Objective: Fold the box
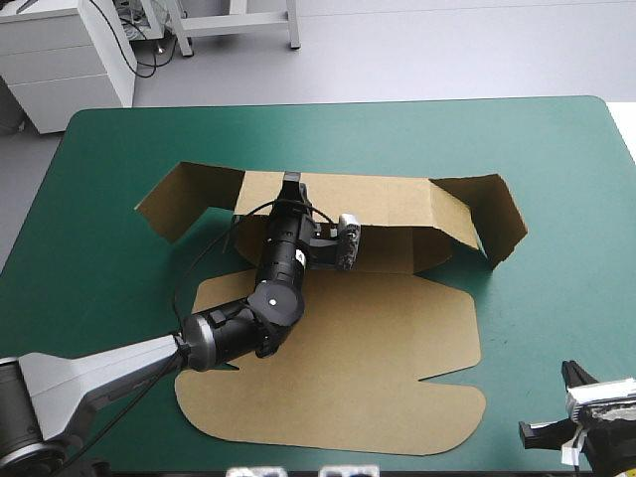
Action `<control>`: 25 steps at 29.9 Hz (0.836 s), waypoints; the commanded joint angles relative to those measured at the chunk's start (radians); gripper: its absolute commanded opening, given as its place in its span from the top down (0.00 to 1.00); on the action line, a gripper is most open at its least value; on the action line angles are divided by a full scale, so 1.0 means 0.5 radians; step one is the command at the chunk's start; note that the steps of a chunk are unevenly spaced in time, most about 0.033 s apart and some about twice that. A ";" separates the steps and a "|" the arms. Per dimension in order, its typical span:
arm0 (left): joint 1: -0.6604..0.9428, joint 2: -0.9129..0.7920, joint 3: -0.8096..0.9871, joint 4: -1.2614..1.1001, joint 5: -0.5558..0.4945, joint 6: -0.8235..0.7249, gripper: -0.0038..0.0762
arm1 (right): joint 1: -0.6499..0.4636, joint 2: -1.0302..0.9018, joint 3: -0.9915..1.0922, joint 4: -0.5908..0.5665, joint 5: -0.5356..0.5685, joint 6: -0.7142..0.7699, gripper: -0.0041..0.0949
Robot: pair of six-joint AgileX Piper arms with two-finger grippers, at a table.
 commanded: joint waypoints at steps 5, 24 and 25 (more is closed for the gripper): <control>0.064 -0.097 -0.043 0.297 -0.017 -0.033 0.96 | -0.004 0.046 -0.043 0.011 -0.136 0.065 0.98; 0.212 -0.097 -0.043 0.297 -0.143 0.007 0.96 | -0.004 0.869 -0.394 0.468 -0.373 0.155 0.98; 0.212 -0.097 -0.043 0.297 -0.143 0.007 0.96 | -0.004 0.984 -0.487 0.512 -0.373 0.124 0.98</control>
